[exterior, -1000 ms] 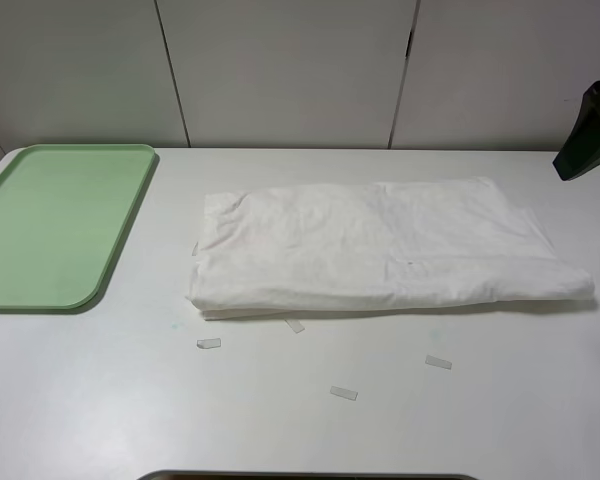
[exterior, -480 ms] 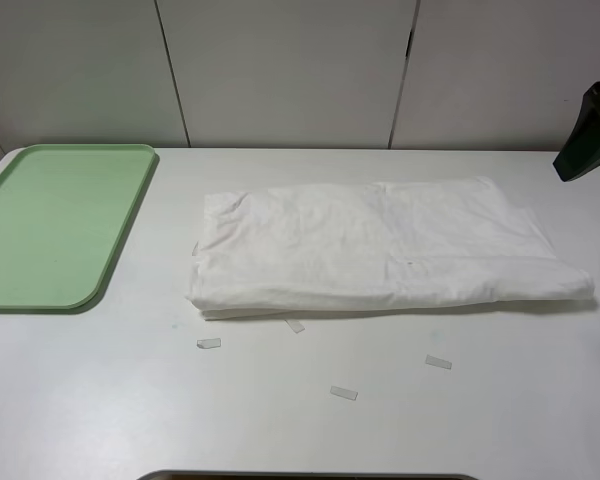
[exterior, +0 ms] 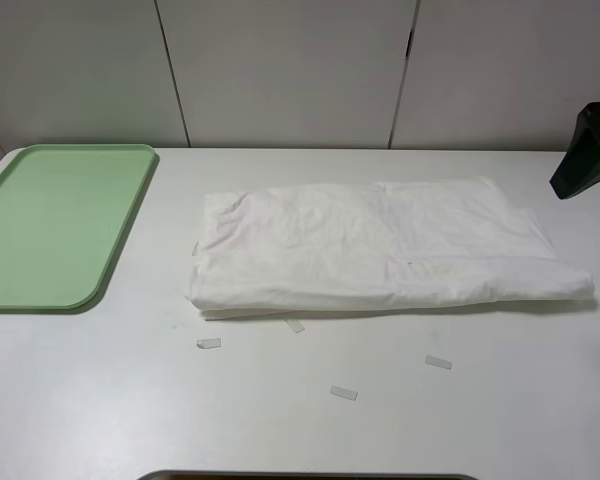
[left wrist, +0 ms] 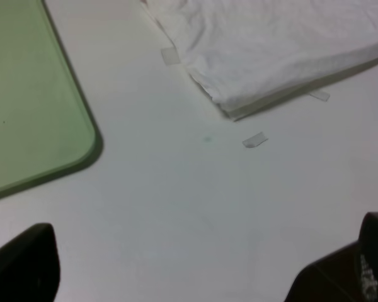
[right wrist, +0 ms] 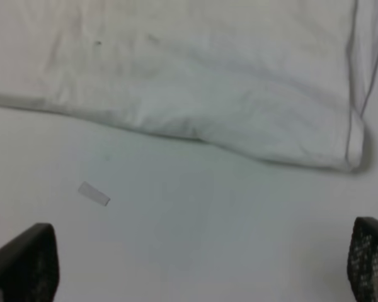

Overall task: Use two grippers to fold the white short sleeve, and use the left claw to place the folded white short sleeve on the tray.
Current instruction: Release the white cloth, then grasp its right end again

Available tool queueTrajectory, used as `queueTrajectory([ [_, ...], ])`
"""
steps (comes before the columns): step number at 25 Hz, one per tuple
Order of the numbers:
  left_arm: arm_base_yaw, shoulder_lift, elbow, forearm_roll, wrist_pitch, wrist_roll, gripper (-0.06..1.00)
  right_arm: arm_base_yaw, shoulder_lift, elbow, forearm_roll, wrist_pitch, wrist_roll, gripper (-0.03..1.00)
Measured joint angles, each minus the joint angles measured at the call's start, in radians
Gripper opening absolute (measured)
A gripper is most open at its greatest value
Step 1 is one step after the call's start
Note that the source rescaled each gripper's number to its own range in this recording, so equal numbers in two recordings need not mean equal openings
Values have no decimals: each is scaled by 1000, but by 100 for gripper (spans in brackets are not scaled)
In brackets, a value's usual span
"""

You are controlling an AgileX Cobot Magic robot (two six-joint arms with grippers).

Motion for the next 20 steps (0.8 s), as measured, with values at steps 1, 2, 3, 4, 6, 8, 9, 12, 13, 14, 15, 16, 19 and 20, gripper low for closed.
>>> queueTrajectory([
  [1, 0, 0, 0, -1, 0, 0, 93, 0, 0, 4, 0, 0, 0, 100],
  [2, 0, 0, 0, -1, -1, 0, 93, 0, 0, 8, 0, 0, 0, 100],
  [3, 0, 0, 0, -1, -1, 0, 93, 0, 0, 9, 0, 0, 1, 100],
  [4, 0, 0, 0, -1, -1, 0, 93, 0, 0, 10, 0, 0, 1, 100],
  [6, 2, 0, 0, -1, -1, 0, 93, 0, 0, 10, 0, 0, 1, 100],
  [8, 16, 0, 0, -1, -1, 0, 93, 0, 0, 10, 4, -2, 1, 100],
  [9, 30, 0, 0, -1, -1, 2, 93, 0, 0, 10, 9, -3, 1, 100],
  [12, 95, 0, 0, -1, -1, 2, 92, 0, 0, 10, 32, -3, 1, 100],
  [13, 114, 0, 0, -1, -1, 2, 92, 0, 0, 10, 32, -3, 1, 100],
  [14, 142, 0, 0, -1, -1, 2, 92, 0, 0, 10, 42, -3, 1, 100],
  [15, 156, 0, 0, -1, -1, 2, 92, 0, 0, 10, 54, -4, 1, 100],
  [16, 183, 0, 0, -1, -1, 2, 92, 0, 0, 10, 65, -6, 1, 100],
  [19, 253, 0, 0, -1, -1, 2, 92, 0, 0, 10, 89, -25, 1, 100],
  [20, 281, 0, 0, -1, -1, 2, 92, 0, 0, 10, 90, -34, 2, 100],
])
